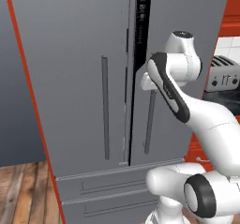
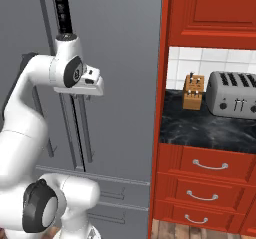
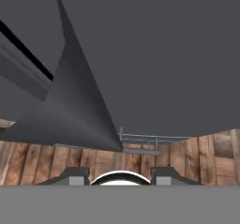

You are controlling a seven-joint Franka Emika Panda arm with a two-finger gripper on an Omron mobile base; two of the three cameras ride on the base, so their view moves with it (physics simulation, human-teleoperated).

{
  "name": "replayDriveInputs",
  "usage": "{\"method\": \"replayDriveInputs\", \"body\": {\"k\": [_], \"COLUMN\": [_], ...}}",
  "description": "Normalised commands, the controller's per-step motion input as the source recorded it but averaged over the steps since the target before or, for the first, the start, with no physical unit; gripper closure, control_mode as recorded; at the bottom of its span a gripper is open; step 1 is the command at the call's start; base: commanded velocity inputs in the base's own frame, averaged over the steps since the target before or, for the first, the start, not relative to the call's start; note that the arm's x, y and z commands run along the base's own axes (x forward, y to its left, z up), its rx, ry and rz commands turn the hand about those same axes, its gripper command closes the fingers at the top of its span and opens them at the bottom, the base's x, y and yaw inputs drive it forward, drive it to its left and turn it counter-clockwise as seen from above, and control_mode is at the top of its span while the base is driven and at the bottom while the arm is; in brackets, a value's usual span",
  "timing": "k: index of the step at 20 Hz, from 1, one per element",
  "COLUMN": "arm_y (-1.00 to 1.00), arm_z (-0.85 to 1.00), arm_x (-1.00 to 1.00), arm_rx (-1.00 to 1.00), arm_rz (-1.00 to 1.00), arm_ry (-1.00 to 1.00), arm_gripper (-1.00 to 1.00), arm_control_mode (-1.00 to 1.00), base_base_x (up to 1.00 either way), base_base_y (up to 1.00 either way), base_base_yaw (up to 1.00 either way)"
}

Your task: Take the donut and cupcake from the fridge and place them on the empty tray on the dining counter.

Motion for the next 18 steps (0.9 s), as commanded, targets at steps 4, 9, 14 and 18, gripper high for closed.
{"method": "replayDriveInputs", "body": {"k": [4, 9, 14, 18], "arm_y": [0.03, 0.25, 0.45, 0.36], "arm_z": [0.0, 0.0, 0.01, 0.0], "arm_x": [-0.46, -0.63, -0.27, -0.08], "arm_rx": [-0.02, -0.02, -0.05, -0.01], "arm_rz": [0.0, 0.0, 0.0, 0.0], "arm_ry": [-0.14, -0.37, -0.39, -0.17], "arm_gripper": [-1.0, -1.0, -1.0, -1.0], "arm_control_mode": [-1.0, -1.0, -1.0, -1.0], "base_base_x": [0.0, 0.0, 0.0, 0.0], "base_base_y": [0.0, 0.0, 0.0, 0.0], "base_base_yaw": [0.0, 0.0, 0.0, 0.0]}}
